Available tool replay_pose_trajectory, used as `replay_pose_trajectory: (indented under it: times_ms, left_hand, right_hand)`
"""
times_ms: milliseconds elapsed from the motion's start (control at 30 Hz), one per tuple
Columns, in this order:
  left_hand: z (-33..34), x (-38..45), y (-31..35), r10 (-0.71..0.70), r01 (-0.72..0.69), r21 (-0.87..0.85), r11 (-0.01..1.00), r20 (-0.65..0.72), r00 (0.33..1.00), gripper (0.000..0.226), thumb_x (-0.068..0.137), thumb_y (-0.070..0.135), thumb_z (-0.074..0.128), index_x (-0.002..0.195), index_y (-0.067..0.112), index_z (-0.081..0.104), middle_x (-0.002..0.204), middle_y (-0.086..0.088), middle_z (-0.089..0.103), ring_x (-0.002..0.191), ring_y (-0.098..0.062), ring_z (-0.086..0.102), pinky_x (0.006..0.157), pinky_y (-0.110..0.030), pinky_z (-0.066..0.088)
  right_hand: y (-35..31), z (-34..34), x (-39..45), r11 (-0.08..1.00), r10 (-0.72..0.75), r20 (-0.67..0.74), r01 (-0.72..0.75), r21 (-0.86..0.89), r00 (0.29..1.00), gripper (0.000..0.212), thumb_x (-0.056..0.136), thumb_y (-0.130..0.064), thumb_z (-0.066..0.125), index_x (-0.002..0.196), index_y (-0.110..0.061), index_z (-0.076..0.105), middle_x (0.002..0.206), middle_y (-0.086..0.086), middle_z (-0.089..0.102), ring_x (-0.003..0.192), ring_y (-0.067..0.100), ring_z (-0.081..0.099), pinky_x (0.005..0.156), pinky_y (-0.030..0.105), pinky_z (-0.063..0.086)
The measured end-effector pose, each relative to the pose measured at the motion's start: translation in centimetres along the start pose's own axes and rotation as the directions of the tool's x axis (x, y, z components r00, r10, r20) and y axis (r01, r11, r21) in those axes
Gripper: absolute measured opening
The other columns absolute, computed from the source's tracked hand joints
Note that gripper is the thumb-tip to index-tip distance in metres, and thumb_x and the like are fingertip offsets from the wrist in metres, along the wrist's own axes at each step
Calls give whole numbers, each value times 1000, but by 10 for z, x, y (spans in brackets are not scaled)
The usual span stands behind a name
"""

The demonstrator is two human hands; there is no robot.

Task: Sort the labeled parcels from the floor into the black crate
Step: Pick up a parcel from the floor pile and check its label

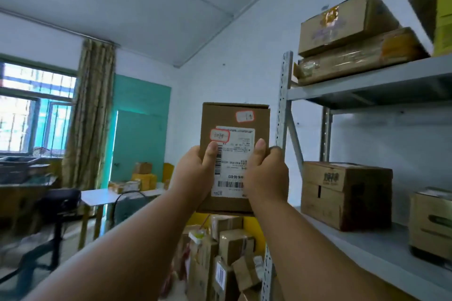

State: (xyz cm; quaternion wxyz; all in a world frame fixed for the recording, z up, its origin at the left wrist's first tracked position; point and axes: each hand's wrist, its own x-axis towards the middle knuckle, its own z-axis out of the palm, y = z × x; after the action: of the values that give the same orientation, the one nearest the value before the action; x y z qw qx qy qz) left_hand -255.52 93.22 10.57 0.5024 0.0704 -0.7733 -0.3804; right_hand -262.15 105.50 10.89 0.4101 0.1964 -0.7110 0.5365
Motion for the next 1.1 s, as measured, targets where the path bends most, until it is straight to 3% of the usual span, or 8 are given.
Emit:
replay_pose_trajectory:
  times_ms: [100, 233, 333, 400, 567, 767, 867, 1100]
  left_hand:
    - [19, -23, -75, -111, 98, 148, 984, 81, 991, 49, 91, 69, 32, 87, 26, 55, 74, 3, 68, 63, -8, 68, 50, -22, 51]
    - [33, -61, -166, -268, 249, 264, 932, 35, 963, 56, 92, 70, 29, 94, 22, 58, 79, 5, 64, 73, -14, 63, 57, -28, 47]
    - [31, -84, -226, -364, 341, 327, 881, 9, 931, 60, 93, 71, 27, 96, 21, 60, 79, 5, 62, 71, -12, 59, 55, -29, 40]
    - [25, -94, -265, -410, 371, 361, 856, 35, 911, 67, 88, 76, 21, 95, 23, 61, 75, 9, 60, 66, -5, 53, 52, -25, 34]
    - [17, -115, -368, -554, 474, 376, 796, 139, 821, 62, 86, 78, 23, 92, 29, 60, 75, 10, 62, 69, -6, 57, 54, -27, 41]
    - [3, -127, -471, -647, 515, 401, 758, 364, 670, 71, 86, 78, 26, 106, 23, 66, 90, 1, 73, 85, -22, 70, 81, -44, 58]
    - [6, -137, -494, -625, 466, 417, 780, 485, 612, 70, 88, 77, 26, 106, 22, 65, 94, 0, 72, 89, -24, 69, 83, -44, 56]
    - [49, -175, -504, -533, 408, 360, 839, 694, 484, 59, 95, 69, 28, 117, 21, 55, 107, -4, 69, 96, -27, 65, 84, -44, 52]
  right_hand:
    - [60, 50, -48, 989, 150, 104, -149, -18, 983, 61, 89, -66, 8, 93, -18, 45, 73, -4, 55, 58, 7, 52, 47, 24, 41]
    - [113, 105, -105, 965, 261, 270, -249, -79, 927, 52, 101, -58, 21, 98, -14, 48, 92, 13, 63, 83, 36, 61, 72, 42, 49]
    - [138, 146, -149, 958, 286, 338, -270, -94, 897, 54, 104, -51, 27, 115, -6, 54, 101, 18, 67, 94, 37, 61, 71, 36, 38]
    - [154, 174, -180, 943, 332, 370, -317, -103, 868, 56, 104, -51, 28, 124, -6, 54, 103, 17, 68, 96, 38, 63, 74, 36, 44]
    - [180, 234, -249, 912, 410, 441, -366, -186, 798, 50, 103, -51, 28, 102, -7, 52, 97, 17, 65, 90, 39, 62, 75, 45, 52]
    - [195, 282, -324, 805, 581, 367, -444, -395, 727, 44, 104, -50, 29, 95, -10, 47, 83, 1, 51, 79, 26, 52, 64, 35, 38]
    - [200, 285, -352, 697, 699, 281, -541, -470, 657, 51, 103, -53, 29, 106, -9, 55, 84, 0, 55, 78, 24, 54, 63, 33, 37]
    - [233, 236, -380, 541, 807, 169, -594, -596, 566, 48, 100, -59, 29, 100, -15, 49, 86, 5, 60, 77, 29, 60, 64, 40, 51]
